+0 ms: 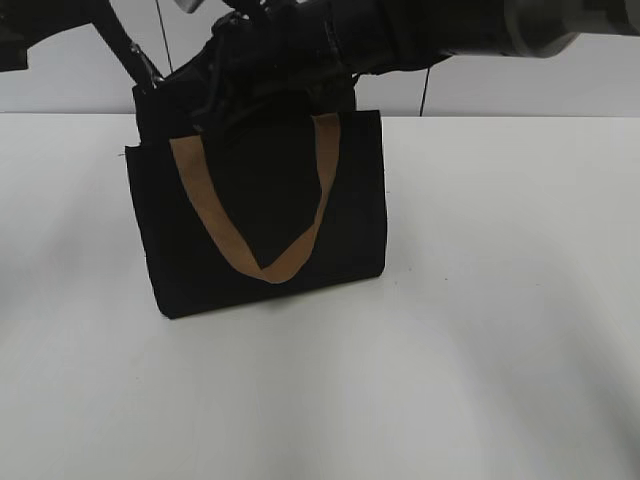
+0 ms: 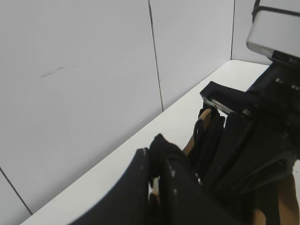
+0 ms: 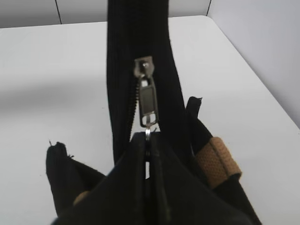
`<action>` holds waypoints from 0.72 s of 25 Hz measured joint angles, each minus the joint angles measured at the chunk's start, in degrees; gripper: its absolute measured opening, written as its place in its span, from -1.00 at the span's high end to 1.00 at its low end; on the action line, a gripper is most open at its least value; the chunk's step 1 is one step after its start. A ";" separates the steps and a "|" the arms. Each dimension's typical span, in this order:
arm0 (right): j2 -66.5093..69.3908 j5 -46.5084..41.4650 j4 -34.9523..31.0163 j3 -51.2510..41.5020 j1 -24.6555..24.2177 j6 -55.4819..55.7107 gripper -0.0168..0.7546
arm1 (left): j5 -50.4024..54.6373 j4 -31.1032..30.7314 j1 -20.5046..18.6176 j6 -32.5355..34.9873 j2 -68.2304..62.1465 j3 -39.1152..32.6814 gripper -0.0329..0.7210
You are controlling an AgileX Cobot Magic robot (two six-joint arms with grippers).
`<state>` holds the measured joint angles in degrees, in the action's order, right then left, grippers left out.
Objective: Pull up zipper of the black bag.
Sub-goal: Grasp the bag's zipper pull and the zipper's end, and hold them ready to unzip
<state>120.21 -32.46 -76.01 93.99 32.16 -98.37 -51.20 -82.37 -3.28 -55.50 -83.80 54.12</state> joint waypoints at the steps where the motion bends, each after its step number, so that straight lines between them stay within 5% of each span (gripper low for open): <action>1: -0.07 -0.16 0.65 0.00 0.00 0.86 0.99 | 0.06 0.00 0.00 0.00 0.00 0.00 0.86; 18: -3.71 1.03 24.84 0.11 0.00 23.42 0.99 | 0.06 -0.40 0.05 0.05 1.33 0.00 0.86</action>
<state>116.50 -31.44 -51.17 94.10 32.16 -74.94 -51.13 -82.77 -3.23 -55.45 -82.47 54.12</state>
